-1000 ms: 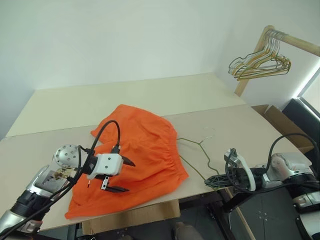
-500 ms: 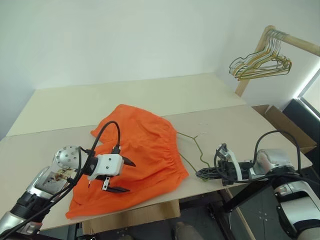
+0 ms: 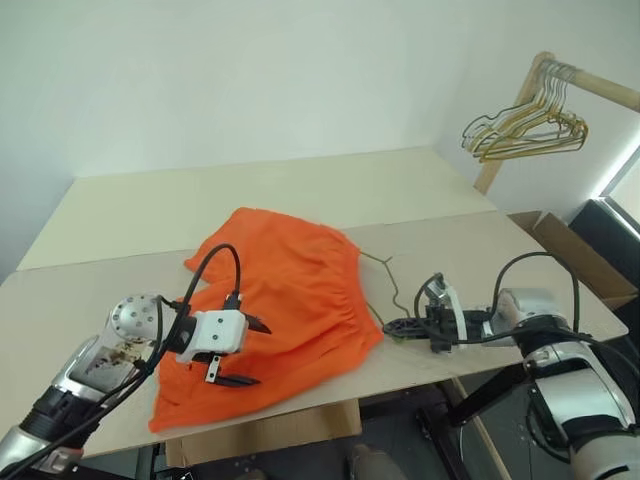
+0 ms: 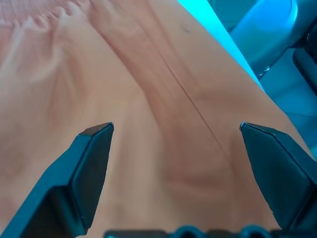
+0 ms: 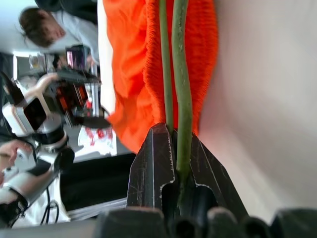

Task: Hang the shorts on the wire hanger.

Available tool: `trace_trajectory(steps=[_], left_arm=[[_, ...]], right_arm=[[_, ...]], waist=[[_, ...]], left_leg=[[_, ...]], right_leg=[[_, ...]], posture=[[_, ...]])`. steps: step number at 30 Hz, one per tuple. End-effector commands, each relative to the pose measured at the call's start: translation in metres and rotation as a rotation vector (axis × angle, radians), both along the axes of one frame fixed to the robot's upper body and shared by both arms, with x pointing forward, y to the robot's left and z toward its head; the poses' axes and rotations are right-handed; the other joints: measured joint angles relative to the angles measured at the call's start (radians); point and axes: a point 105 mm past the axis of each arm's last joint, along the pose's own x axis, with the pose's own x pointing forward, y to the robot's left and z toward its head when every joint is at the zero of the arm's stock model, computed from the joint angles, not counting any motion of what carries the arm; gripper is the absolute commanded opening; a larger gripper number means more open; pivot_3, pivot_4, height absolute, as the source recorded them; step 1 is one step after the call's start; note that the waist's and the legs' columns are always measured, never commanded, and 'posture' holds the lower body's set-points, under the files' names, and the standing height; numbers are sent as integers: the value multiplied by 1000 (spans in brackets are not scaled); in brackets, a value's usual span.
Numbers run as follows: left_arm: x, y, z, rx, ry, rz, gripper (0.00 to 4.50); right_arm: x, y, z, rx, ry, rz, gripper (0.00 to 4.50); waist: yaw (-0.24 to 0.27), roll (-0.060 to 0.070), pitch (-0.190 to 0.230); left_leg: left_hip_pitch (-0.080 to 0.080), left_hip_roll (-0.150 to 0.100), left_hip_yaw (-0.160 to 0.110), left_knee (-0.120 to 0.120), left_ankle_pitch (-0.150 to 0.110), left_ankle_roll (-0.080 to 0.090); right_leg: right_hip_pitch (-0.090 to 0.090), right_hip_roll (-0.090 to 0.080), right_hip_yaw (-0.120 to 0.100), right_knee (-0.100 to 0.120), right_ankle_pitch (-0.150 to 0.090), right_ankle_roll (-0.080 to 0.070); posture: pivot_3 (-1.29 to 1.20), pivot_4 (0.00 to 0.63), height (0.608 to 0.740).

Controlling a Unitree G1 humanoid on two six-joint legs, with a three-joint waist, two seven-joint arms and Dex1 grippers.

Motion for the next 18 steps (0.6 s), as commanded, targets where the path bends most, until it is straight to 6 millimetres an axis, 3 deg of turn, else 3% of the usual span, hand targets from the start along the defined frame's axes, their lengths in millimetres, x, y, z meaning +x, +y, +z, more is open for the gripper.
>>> trace_trajectory(steps=[1,13,15,18], left_arm=[[1,-2,8,-7,-38,-4,4450],[17,-5,16,-21,-102,-3,4450],[35,-12,30,-77,-176,24,4450],[78,-25,66,-199,-332,116,4450]], right_arm=[[13,-3,18,16,-157,-21,0],[8,-9,27,-259,-655,63,0],[10,-7,26,-329,-730,91,0],[11,-6,23,-447,-846,156,0]], waist=[[1,0,0],[1,0,0],[0,0,0],[5,0,0]], left_leg=[[0,0,0,0,0,0],[1,0,0,0,0,0],[1,0,0,0,0,0],[-1,-1,-1,2,0,0]], right_leg=[[0,0,0,0,0,0],[0,0,0,1,-2,3],[0,0,0,1,-3,5],[0,0,-1,1,-2,5]], posture=[[-123,0,740],[-154,0,740],[-158,0,740],[-159,0,740]])
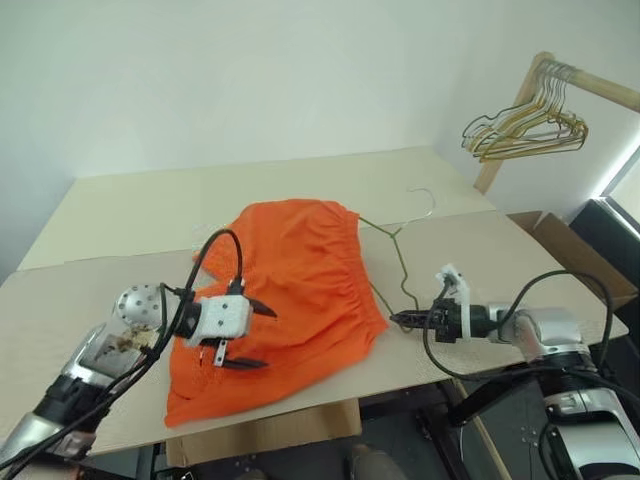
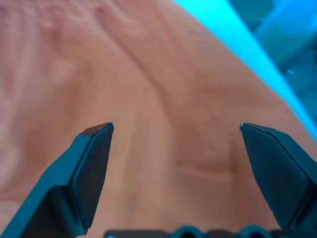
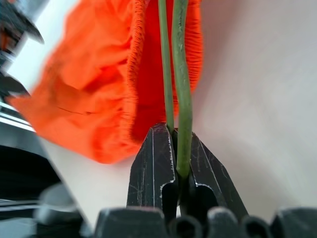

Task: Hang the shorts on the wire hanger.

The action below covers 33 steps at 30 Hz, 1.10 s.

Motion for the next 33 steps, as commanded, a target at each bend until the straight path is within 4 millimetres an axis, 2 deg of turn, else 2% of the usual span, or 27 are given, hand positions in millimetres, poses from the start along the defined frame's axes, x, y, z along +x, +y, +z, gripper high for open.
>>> trace_trajectory(steps=[1,5,8,12,16,18,20,24,33], left_arm=[[45,-8,51,-124,-209,98,4450],[98,-15,110,-212,-362,192,4450],[118,-22,136,-182,-392,178,4450],[120,-27,133,10,-372,49,4450],[100,-23,126,137,-122,-118,4450],[97,-21,125,209,-76,-135,4450],[97,-23,125,216,-60,-131,4450],[97,-20,114,340,-63,-153,4450],[102,-26,93,404,-117,-166,4450]], right_arm=[[8,6,16,-104,-186,68,0],[11,11,16,-152,-248,100,0],[10,16,17,-183,-283,141,0],[12,21,17,-223,-315,169,0],[8,25,10,-271,-332,203,0],[7,26,6,-297,-340,219,0],[8,27,6,-299,-343,217,0],[9,29,4,-328,-363,228,0],[11,34,4,-332,-365,212,0]], waist=[[1,0,0],[-2,0,0],[-10,0,0],[-18,0,0],[-27,0,0],[-32,0,0],[-32,0,1],[-32,0,1],[-37,-1,1]], left_leg=[[-1,0,0,1,0,0],[-3,-1,-1,3,0,0],[-3,-2,-1,3,-2,3],[-3,-3,0,3,-3,5],[-5,-3,0,3,-4,6],[-6,-3,0,4,-4,6],[-7,-3,0,4,-4,6],[-6,-3,0,4,-4,6],[-6,-3,-1,6,-4,6]], right_leg=[[0,0,0,0,0,0],[0,0,-1,-1,4,-2],[0,-1,0,-4,4,-2],[-1,-1,1,-4,4,-2],[-2,-1,1,-3,3,-1],[-4,-1,1,-3,3,0],[-4,-1,1,-3,1,2],[-4,-1,1,-2,0,4],[-4,-1,2,0,0,4]], posture=[[-158,0,740],[-154,0,740],[-152,0,740],[-161,0,740],[-179,0,740],[-182,0,740],[-184,0,740],[-191,0,740],[-210,0,740]])
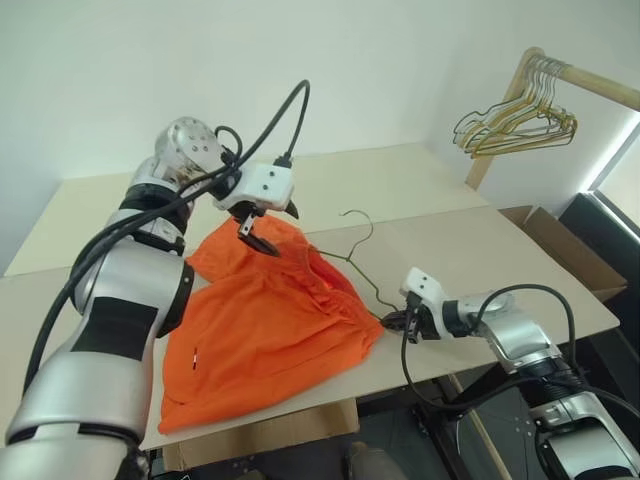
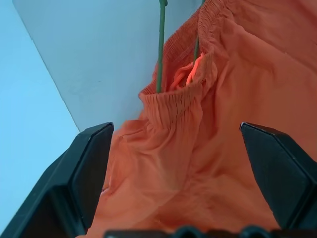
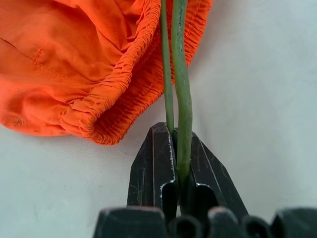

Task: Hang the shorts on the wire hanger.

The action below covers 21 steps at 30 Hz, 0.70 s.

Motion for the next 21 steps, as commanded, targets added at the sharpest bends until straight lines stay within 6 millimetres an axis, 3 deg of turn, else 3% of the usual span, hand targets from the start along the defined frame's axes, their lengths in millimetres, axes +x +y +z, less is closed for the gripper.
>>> trace_trajectory(steps=[1,10,13,16,21], left_arm=[[3,2,-3,32,-39,-2,4450],[11,-5,-13,-16,-38,83,4450],[10,-3,-15,-3,-19,84,3868],[16,-5,-16,-12,-53,124,2968],[17,-3,-21,30,-56,137,2968]], right_arm=[[6,8,17,24,-70,11,0],[8,12,24,23,-109,14,0],[7,14,25,30,-110,13,0],[7,15,26,36,-110,13,0],[6,16,26,33,-112,14,0]], waist=[[-3,0,0],[-23,0,0],[-26,0,0],[-30,0,0],[-32,0,0]], left_leg=[[0,0,0,0,0,0],[-1,0,-6,2,0,1],[-1,0,-7,4,-1,2],[-1,0,-8,4,-1,2],[-1,0,-8,5,-1,2]], right_leg=[[0,0,0,0,0,0],[0,0,0,1,0,0],[0,0,0,1,1,0],[0,0,0,2,1,0],[0,0,0,2,0,0]], posture=[[-211,0,740],[-225,0,740],[-229,0,740],[-231,0,740],[-233,0,740]])
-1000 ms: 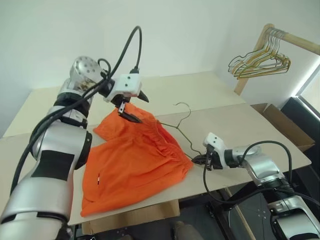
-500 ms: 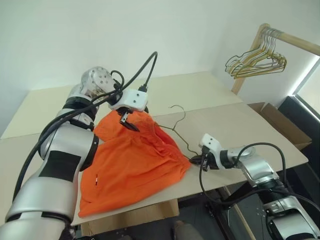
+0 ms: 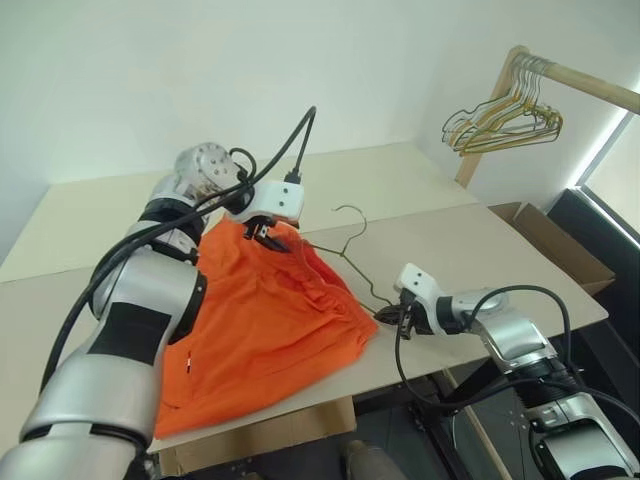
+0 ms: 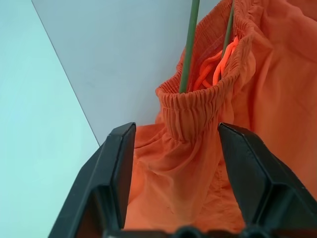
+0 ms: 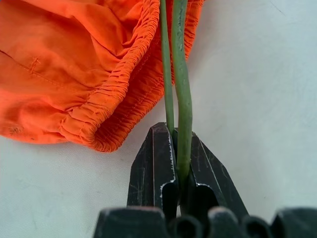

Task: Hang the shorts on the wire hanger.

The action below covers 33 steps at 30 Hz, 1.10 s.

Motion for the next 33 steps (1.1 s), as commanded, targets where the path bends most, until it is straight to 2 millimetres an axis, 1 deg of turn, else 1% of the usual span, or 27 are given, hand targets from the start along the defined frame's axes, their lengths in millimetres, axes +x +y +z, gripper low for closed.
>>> trace_trajectory(steps=[1,3,5,8,9,16,20,22,25,28,29,31,33], left_arm=[[3,1,0,12,-21,15,2968],[2,0,-1,-1,-4,20,2612],[3,0,-3,-3,-6,34,2088],[7,0,-5,-2,-40,51,1076],[7,0,-6,-1,-31,52,822],[6,-1,-11,-19,-2,70,822],[7,-7,-5,-92,-1,83,822],[5,-7,-4,-78,0,51,822],[1,-4,-5,-55,6,17,1412],[4,-8,-5,-102,-8,44,2371],[3,-8,-5,-105,7,40,2489],[1,-7,-7,-85,18,27,2489],[4,-7,-8,-72,-8,37,2489]], right_arm=[[3,5,18,29,-55,16,0],[3,6,18,29,-57,18,0],[3,6,19,27,-62,20,0],[3,7,19,29,-65,23,0],[2,7,20,30,-68,25,0],[2,9,22,29,-87,34,0],[1,9,22,21,-92,42,0],[1,9,21,21,-91,39,0],[0,9,19,20,-89,36,0],[-1,9,19,19,-88,37,0],[0,9,19,18,-88,37,0],[0,9,19,17,-89,36,0],[1,10,20,19,-91,36,0]], waist=[[-1,0,0],[-3,0,0],[-6,0,0],[-11,0,0],[-13,0,0],[-20,0,0],[-21,0,0],[-21,0,0],[-22,0,0],[-22,0,0],[-22,0,0],[-23,0,0],[-24,0,0]], left_leg=[[0,0,0,0,0,0],[0,0,0,0,0,0],[0,0,0,0,0,0],[0,0,-1,0,0,0],[0,0,-1,0,0,0],[0,0,-1,0,0,0],[0,0,-1,0,0,0],[0,0,-1,0,0,0],[0,0,-1,0,0,0],[0,0,-1,0,0,0],[0,0,-1,1,0,0],[0,0,-1,1,0,0],[0,0,-1,1,0,0]], right_leg=[[0,0,0,0,0,0],[0,0,0,0,0,0],[0,0,0,0,0,0],[0,0,0,0,0,0],[0,0,0,0,0,0],[0,0,0,0,0,0],[0,0,0,0,0,0],[0,0,0,0,0,0],[0,0,0,0,0,0],[0,0,0,0,1,0],[0,0,0,0,1,0],[0,0,0,0,1,0],[0,0,0,0,1,0]], posture=[[-233,0,740],[-234,0,740],[-233,0,740],[-234,0,740],[-235,0,740],[-238,0,740],[-240,0,740],[-241,0,740],[-244,0,740],[-247,0,740],[-248,0,740],[-250,0,740],[-253,0,740]])
